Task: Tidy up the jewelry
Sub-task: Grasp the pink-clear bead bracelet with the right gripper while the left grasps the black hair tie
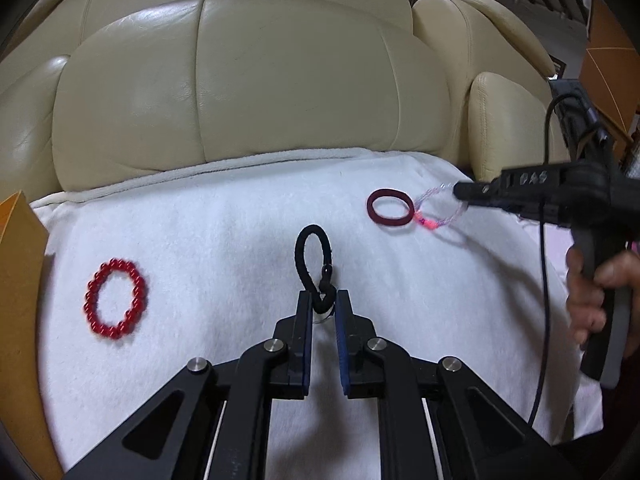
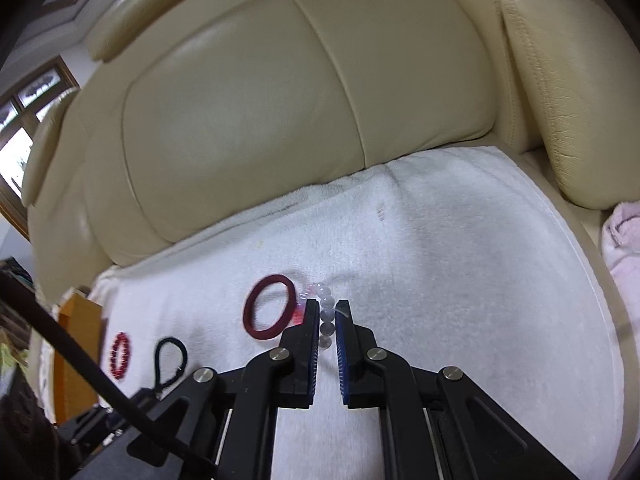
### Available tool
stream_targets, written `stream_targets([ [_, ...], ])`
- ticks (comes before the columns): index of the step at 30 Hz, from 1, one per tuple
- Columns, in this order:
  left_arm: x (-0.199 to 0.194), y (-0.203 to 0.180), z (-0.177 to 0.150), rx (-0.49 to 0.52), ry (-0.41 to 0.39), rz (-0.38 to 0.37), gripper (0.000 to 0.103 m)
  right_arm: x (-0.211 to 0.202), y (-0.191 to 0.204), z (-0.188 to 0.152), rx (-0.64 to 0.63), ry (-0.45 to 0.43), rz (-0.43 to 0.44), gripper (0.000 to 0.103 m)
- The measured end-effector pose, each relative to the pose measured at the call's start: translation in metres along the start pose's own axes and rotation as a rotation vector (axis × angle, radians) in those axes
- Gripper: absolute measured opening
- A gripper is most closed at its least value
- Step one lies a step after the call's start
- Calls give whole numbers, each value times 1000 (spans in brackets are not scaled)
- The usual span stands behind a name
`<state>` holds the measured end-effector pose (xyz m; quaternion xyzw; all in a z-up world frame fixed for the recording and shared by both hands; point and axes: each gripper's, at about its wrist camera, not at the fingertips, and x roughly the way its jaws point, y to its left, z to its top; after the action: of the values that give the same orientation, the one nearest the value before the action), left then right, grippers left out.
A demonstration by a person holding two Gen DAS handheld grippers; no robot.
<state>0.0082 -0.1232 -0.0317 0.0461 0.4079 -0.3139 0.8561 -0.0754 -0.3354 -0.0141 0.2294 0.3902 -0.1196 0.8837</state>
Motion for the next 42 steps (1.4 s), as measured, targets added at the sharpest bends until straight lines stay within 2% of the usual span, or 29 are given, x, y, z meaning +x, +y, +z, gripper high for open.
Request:
stream_targets([
  [5,-20,11,-9,16,-7,10,11,-21,-1,-4,44,-23,84,9],
  [9,-37,18,-18,4,-21,7,11,-29,17,-12,21,-26,132,9],
  [18,-59,33,-24,-39,-45,36,11,-16,69,-31,-43,14,217,9],
  [21,-59,39,-26,-57,-27,41,11,-10,79,-39,-47,43,238,9],
  [26,-48,41,-33,-68,51,24,11,7,80,-50,-56,105,209,9],
  [31,-38,45,-37,-93,98,52,12,16,69,-53,-44,136,170,9],
  [32,-37,45,-38,-95,104,54,13,17,66,-53,-39,141,166,9],
  [33,-35,47,-39,-96,112,57,21,18,64,-53,-35,145,165,9],
  [34,-32,47,-40,-97,120,67,37,18,63,-53,-32,149,165,9],
  [36,-30,47,-41,-97,117,86,51,18,62,-52,-32,153,162,9],
  [42,-28,51,-39,-97,114,90,52,22,64,-54,-62,166,121,11],
])
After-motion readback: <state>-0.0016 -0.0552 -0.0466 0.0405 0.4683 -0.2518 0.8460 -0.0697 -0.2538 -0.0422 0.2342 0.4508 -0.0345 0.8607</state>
